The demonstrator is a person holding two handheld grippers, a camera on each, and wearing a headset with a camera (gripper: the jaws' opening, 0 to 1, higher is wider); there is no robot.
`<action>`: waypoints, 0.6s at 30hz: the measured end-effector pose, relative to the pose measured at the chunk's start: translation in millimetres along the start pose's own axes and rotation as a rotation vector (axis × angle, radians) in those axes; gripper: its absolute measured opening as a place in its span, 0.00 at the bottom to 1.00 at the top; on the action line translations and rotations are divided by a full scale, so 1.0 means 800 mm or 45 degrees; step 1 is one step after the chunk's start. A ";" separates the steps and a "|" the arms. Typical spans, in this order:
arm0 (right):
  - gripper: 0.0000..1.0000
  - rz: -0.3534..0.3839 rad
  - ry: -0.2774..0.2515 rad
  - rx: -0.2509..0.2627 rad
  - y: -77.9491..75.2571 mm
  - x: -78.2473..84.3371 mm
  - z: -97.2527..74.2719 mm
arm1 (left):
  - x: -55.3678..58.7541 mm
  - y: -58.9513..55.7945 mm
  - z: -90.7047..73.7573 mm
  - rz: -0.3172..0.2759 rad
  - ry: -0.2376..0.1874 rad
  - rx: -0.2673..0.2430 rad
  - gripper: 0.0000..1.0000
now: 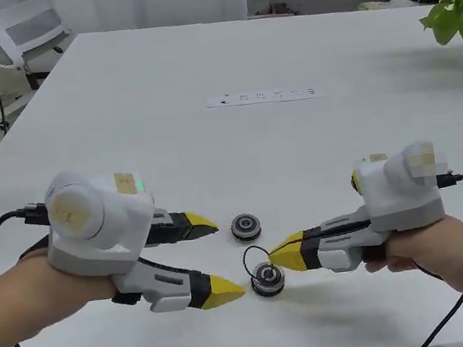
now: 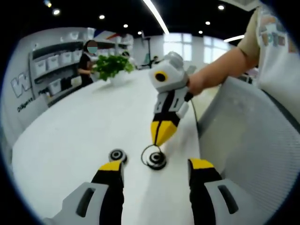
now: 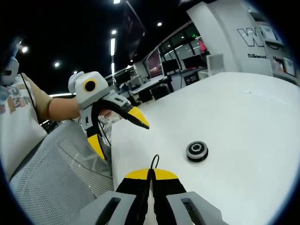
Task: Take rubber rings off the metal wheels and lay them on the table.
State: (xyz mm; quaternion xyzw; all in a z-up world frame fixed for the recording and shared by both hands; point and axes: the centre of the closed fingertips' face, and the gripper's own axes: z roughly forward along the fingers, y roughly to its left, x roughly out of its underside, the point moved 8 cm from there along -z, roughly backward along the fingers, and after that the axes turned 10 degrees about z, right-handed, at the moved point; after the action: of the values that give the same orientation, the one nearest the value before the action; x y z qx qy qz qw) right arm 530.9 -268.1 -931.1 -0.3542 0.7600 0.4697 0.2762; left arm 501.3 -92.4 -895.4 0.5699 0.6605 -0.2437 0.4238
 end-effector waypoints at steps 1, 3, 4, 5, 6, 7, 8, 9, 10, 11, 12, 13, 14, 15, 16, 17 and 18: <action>0.00 -0.002 -0.001 0.000 0.000 -0.002 0.000 | 0.001 -0.001 -0.003 -0.003 -0.003 -0.005 0.58; 0.00 -0.006 -0.001 0.002 0.001 -0.004 0.002 | 0.002 -0.001 -0.008 -0.013 -0.008 -0.015 0.59; 0.00 -0.007 -0.001 0.001 0.001 -0.006 0.002 | 0.002 -0.001 -0.011 -0.016 -0.011 -0.021 0.60; 0.00 -0.008 0.000 0.000 0.001 -0.007 0.003 | 0.003 -0.002 -0.014 -0.023 -0.016 -0.028 0.60; 0.00 -0.008 0.002 -0.001 0.002 -0.008 0.004 | 0.003 -0.002 -0.016 -0.026 -0.019 -0.032 0.61; 0.00 -0.011 0.008 -0.003 0.002 -0.009 0.007 | 0.004 -0.002 -0.019 -0.031 -0.022 -0.041 0.61; 0.00 -0.016 0.011 -0.007 0.003 -0.010 0.008 | 0.005 -0.002 -0.021 -0.034 -0.023 -0.048 0.62; 0.00 -0.020 0.016 -0.011 0.003 -0.011 0.011 | 0.007 -0.002 -0.024 -0.040 -0.021 -0.055 0.62; 0.00 -0.024 0.019 -0.013 0.004 -0.013 0.013 | 0.008 -0.002 -0.026 -0.043 -0.020 -0.060 0.63; 0.00 -0.027 0.022 -0.015 0.005 -0.014 0.015 | 0.008 -0.002 -0.027 -0.046 -0.020 -0.064 0.63; 0.00 -0.034 0.025 -0.019 0.005 -0.016 0.018 | 0.010 -0.002 -0.029 -0.052 -0.016 -0.067 0.64; 0.00 -0.039 0.027 -0.021 0.006 -0.018 0.020 | 0.011 -0.002 -0.030 -0.057 -0.014 -0.069 0.65; 0.00 -0.041 0.029 -0.026 0.007 -0.020 0.023 | 0.012 -0.003 -0.031 -0.057 -0.014 -0.072 0.66; 0.00 -0.039 0.026 -0.032 0.008 -0.021 0.025 | 0.013 -0.003 -0.033 -0.056 -0.015 -0.075 0.67; 0.00 -0.038 0.023 -0.040 0.010 -0.024 0.027 | 0.014 -0.003 -0.035 -0.060 -0.016 -0.080 0.68; 0.00 -0.040 0.021 -0.043 0.011 -0.026 0.029 | 0.014 -0.003 -0.036 -0.066 -0.019 -0.086 0.68; 0.00 -0.043 0.020 -0.050 0.012 -0.028 0.033 | 0.015 -0.004 -0.039 -0.072 -0.024 -0.091 0.68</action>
State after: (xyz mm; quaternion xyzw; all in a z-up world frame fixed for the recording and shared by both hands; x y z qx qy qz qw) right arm 538.9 -235.3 -920.0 -0.3760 0.7468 0.4770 0.2711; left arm 489.7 -61.8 -889.9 0.5333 0.6805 -0.2370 0.4430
